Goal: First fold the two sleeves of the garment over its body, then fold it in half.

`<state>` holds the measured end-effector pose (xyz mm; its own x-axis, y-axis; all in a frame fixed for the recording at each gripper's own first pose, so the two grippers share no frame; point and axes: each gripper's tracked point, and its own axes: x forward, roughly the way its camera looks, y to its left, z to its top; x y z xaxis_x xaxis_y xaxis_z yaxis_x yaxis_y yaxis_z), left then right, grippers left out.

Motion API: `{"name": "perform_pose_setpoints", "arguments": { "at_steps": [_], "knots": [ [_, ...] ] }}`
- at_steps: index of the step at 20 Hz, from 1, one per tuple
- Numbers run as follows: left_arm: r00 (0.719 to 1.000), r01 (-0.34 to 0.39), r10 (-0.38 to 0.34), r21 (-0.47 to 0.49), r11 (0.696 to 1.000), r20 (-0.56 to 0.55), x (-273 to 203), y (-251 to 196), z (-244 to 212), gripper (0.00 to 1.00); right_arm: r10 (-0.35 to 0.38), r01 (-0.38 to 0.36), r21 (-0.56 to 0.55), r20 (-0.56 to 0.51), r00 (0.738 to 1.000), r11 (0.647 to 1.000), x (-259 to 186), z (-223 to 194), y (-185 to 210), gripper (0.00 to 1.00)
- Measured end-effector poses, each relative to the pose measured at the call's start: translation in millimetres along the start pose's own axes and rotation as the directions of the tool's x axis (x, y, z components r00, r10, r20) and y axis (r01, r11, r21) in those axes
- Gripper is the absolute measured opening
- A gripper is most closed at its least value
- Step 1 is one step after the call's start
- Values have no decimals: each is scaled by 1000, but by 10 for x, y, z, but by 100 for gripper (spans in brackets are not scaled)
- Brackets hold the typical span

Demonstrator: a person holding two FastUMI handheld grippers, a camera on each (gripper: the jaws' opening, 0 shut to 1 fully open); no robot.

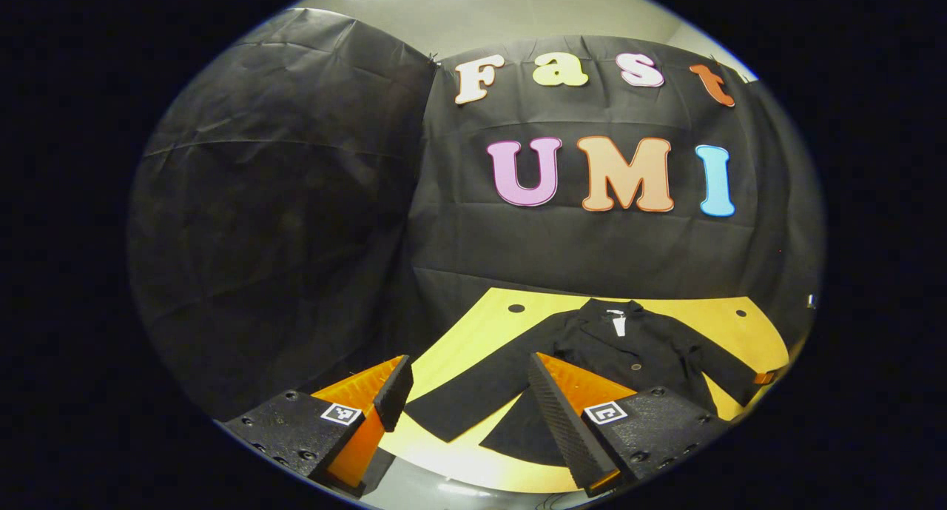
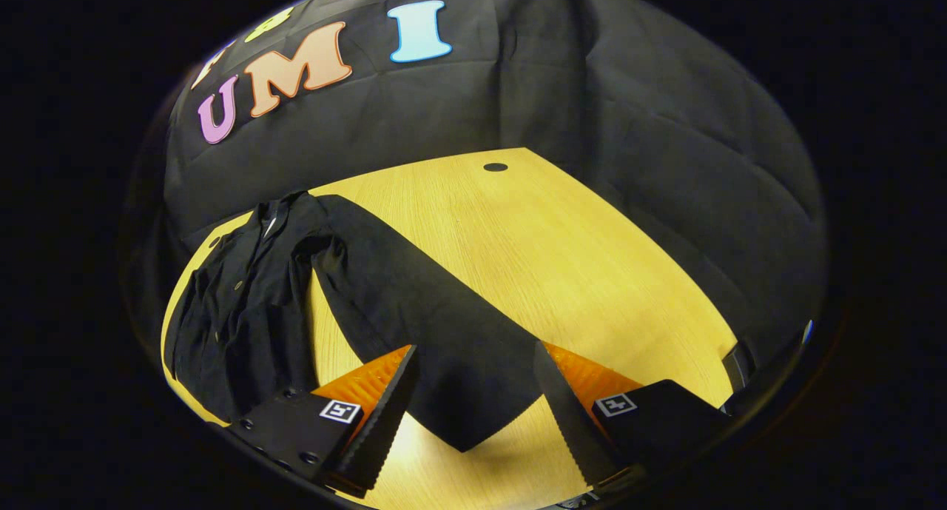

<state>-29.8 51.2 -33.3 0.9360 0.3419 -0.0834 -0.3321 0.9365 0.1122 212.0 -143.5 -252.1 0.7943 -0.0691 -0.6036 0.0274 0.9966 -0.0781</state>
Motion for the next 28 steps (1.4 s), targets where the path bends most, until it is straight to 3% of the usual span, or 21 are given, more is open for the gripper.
{"name": "perform_pose_setpoints", "arguments": {
  "at_steps": [1, 2, 3, 4, 7, 10, 16, 18, 19, 22, 27, 28],
  "knots": [
    [1000, 2, -2, -1, 1000, 3, -19, 24, -9, 93, -4, 4, -6, -19, 1000, 1000, 39, -53, -24, 94],
    [1000, 7, -7, 0, 1000, 7, -23, 19, 1, 93, -7, 7, -11, -33, 999, 1000, 82, -83, -47, 99],
    [1000, 12, -12, 6, 1000, 7, -35, 2, 6, 92, -8, 8, -14, -44, 999, 1000, 119, -112, -65, 94],
    [1000, 17, -17, 13, 1000, 8, -23, -24, 12, 92, -6, 5, -13, -54, 999, 1000, 153, -133, -73, 99],
    [1000, 12, -12, 24, 1000, 9, 0, -75, 21, 92, -6, 4, -29, -69, 998, 1000, 209, -181, -90, 99],
    [1000, 3, -3, 20, 1000, -3, -4, -114, -8, 93, -13, 10, -64, -55, 998, 998, 238, -179, -121, 94],
    [1000, 7, -8, 24, 1000, 15, -86, -165, 20, 93, -1, 0, -65, -14, 1000, 998, 265, -207, -152, 97],
    [1000, 18, -19, 21, 1000, 11, -101, -228, -3, 92, -15, 14, -49, -25, 1000, 999, 266, -203, -167, 90],
    [1000, 23, -24, 17, 1000, 13, -113, -260, 8, 93, -20, 19, -38, -28, 999, 999, 273, -207, -173, 80],
    [999, 42, -42, 8, 999, 18, -173, -368, -1, 93, -10, 8, -49, -35, 999, 999, 277, -183, -146, 72],
    [997, 74, -75, 17, 997, 7, -264, -563, -100, 92, 32, -33, -33, -28, 999, 999, 305, -203, -121, 31],
    [996, 85, -85, 16, 996, -2, -290, -602, -136, 93, 41, -42, -26, -31, 999, 999, 305, -206, -124, 31]
  ]
}}
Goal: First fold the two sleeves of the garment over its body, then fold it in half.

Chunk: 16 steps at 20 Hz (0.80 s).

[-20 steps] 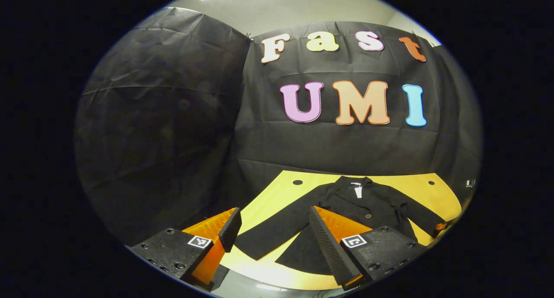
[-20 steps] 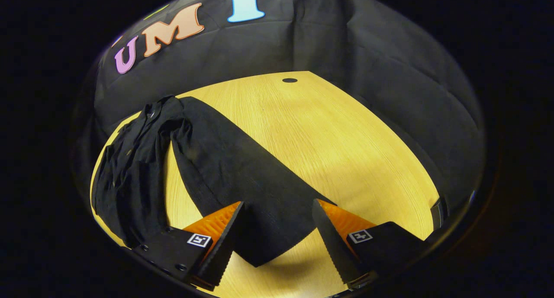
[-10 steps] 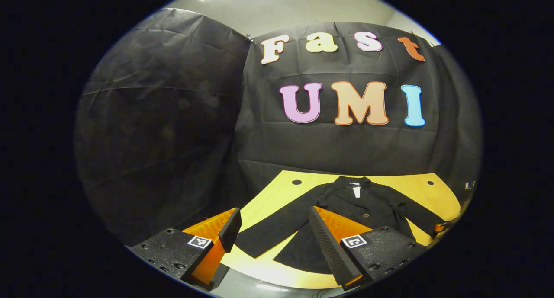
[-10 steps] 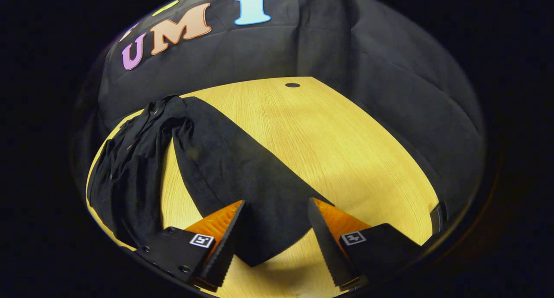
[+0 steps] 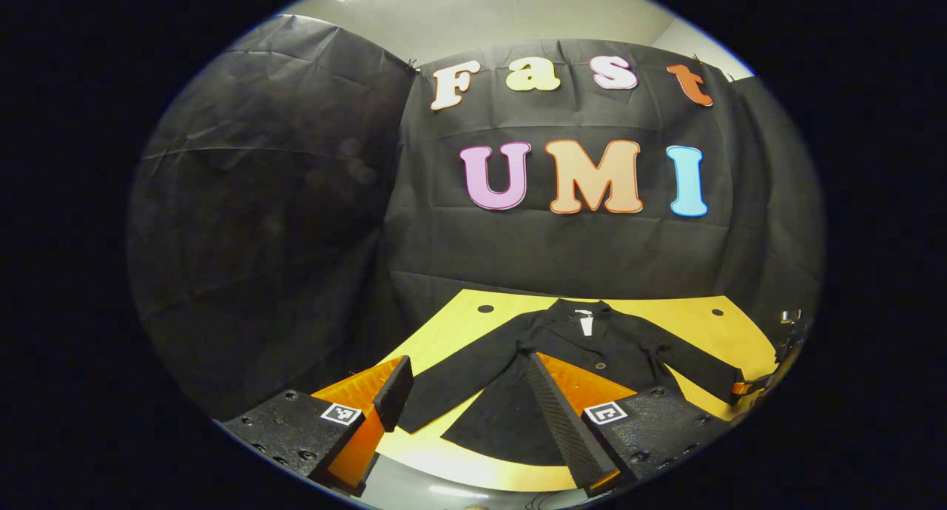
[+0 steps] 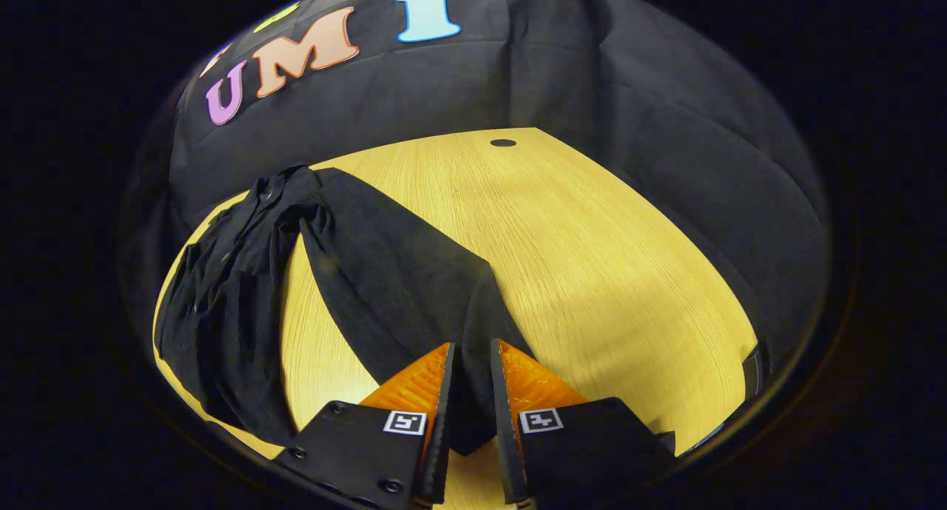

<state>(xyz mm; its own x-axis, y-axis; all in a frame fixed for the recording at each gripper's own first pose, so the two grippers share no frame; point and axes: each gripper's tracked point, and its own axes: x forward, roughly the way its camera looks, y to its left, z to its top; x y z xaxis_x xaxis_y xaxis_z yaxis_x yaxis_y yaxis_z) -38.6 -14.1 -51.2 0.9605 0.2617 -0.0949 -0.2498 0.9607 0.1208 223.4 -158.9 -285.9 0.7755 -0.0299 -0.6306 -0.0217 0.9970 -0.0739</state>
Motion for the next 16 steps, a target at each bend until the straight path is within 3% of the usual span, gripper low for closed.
{"name": "perform_pose_setpoints", "arguments": {
  "at_steps": [2, 3, 4, 5, 6, 16],
  "knots": [
    [1000, 17, -17, -8, 1000, -9, -48, -89, -23, 93, 22, -22, -17, 0, 1000, 1000, -4, 16, -9, 32],
    [1000, 21, -21, -10, 1000, -8, -74, -127, -21, 93, 32, -32, -25, 7, 999, 999, 8, 10, -8, 19],
    [1000, 22, -22, -5, 1000, -11, -99, -150, -37, 92, 40, -39, -39, 17, 999, 999, 22, 13, -17, 19],
    [1000, 20, -20, 7, 1000, -12, -116, -161, -34, 93, 43, -42, -40, 27, 999, 998, 17, 8, -21, 9],
    [1000, 18, -18, 20, 1000, -6, -138, -167, -5, 92, 44, -42, -46, 31, 999, 998, 25, 6, -23, 6],
    [999, 49, -50, 46, 998, 3, -231, -350, 113, 93, 29, -28, -61, 24, 999, 998, 22, 5, -32, 3]
  ]
}}
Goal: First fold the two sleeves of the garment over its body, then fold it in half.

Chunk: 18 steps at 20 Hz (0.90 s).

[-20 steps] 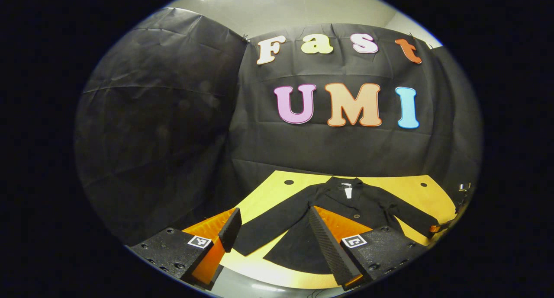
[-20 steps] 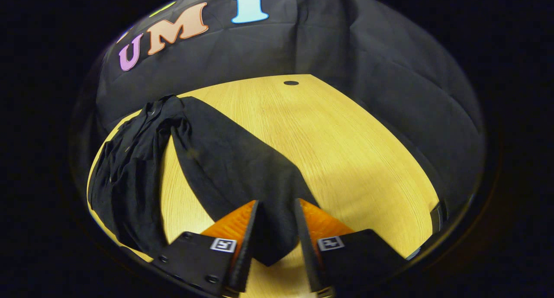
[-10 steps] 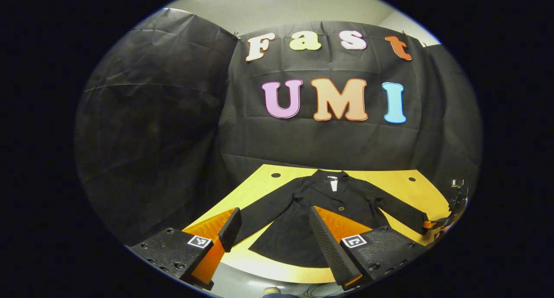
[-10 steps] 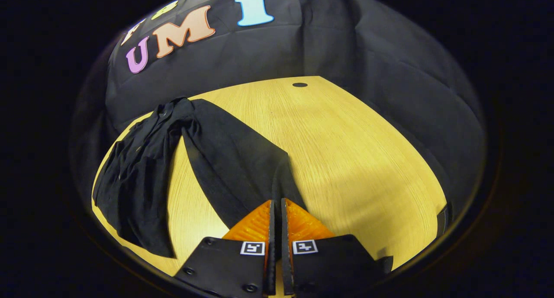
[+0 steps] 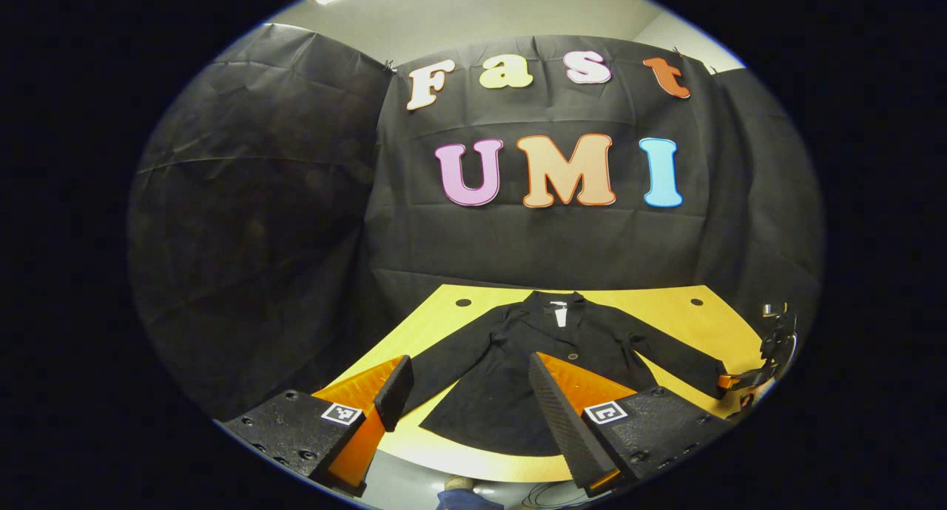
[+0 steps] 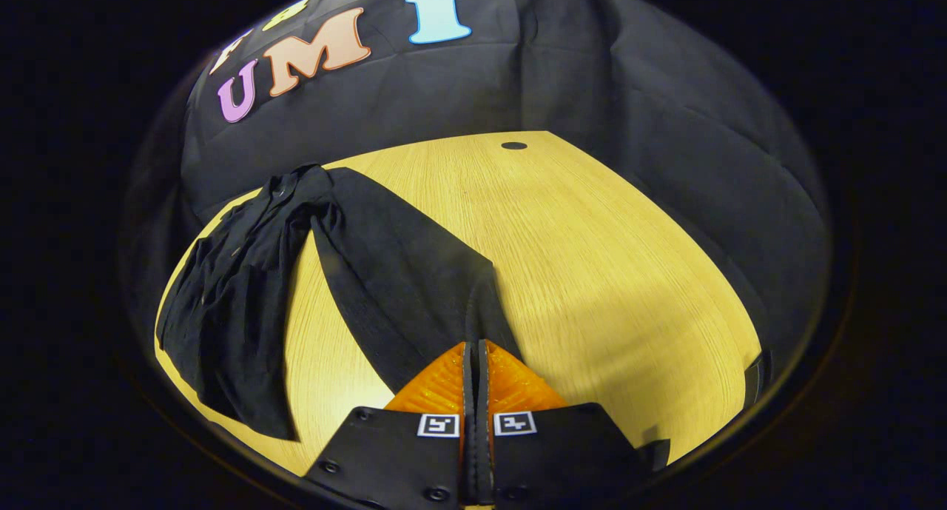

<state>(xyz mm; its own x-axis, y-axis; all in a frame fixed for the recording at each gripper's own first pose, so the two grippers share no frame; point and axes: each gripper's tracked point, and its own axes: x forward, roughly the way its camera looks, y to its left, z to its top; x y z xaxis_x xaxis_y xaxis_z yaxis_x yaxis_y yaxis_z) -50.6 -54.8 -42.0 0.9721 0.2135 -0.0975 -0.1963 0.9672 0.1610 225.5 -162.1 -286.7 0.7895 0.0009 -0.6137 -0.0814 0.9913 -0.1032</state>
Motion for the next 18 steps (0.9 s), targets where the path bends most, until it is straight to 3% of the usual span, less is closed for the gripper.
{"name": "perform_pose_setpoints", "arguments": {
  "at_steps": [4, 10, 13, 18],
  "knots": [
    [1000, -1, 1, 38, 999, 11, -13, 69, 25, 93, -11, 11, 1, 1, 1000, 1000, 1, 4, 4, 3],
    [999, 39, -40, -32, 999, -26, 43, 136, -210, 93, -76, 75, -22, -46, 996, 997, -13, 37, 29, 3],
    [999, 27, -28, -25, 999, -41, 152, 325, -310, 93, -85, 83, -24, -67, 994, 996, -15, 101, 75, 2],
    [996, 8, -13, -69, 998, -83, 430, 690, -495, 94, -85, 85, 16, -15, 996, 996, -172, 485, 274, 2]
  ]
}}
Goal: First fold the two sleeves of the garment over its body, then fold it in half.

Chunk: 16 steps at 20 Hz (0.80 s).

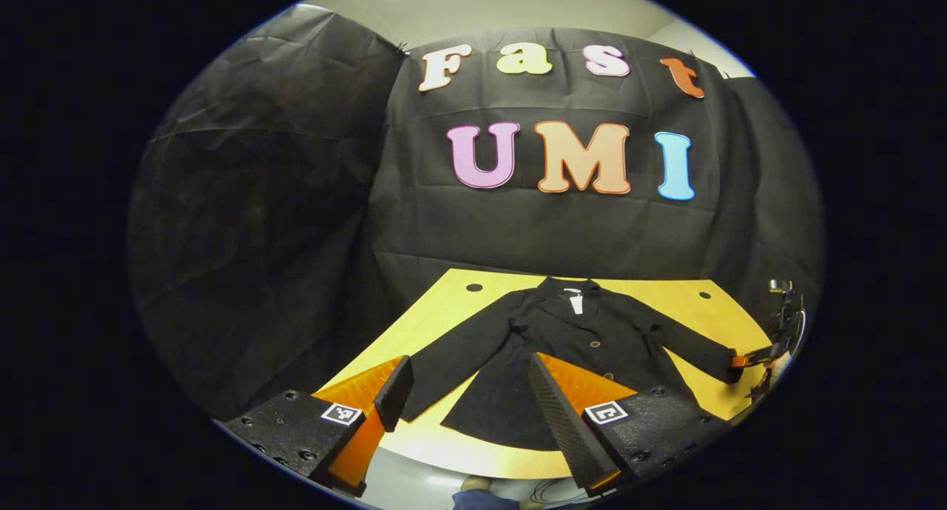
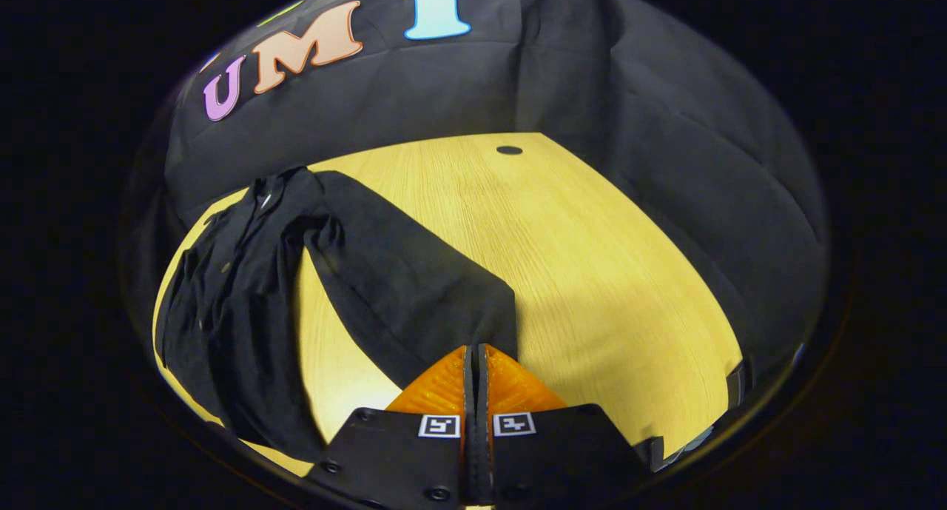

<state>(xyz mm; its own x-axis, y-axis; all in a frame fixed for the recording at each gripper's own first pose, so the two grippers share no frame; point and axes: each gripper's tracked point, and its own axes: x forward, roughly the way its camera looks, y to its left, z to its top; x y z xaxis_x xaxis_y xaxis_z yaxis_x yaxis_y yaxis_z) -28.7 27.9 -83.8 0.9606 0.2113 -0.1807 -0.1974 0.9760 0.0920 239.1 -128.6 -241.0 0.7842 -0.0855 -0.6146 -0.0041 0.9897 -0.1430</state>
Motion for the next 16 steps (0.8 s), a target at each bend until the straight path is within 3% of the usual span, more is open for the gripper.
{"name": "perform_pose_setpoints", "arguments": {
  "at_steps": [6, 10, 16],
  "knots": [
    [999, -5, 5, -8, 1000, -33, 588, 407, 15, 93, 35, -32, -20, 150, 988, 999, -337, 1028, 591, 2],
    [999, 26, -25, 11, 1000, -28, 878, 531, 73, 94, 49, -36, -59, 233, 971, 998, -456, 1730, 1139, 2],
    [994, 64, -62, 21, 998, -85, 1153, 748, -103, 94, 107, -57, -167, 308, 945, 984, -574, 2386, 2181, 2]
  ]
}}
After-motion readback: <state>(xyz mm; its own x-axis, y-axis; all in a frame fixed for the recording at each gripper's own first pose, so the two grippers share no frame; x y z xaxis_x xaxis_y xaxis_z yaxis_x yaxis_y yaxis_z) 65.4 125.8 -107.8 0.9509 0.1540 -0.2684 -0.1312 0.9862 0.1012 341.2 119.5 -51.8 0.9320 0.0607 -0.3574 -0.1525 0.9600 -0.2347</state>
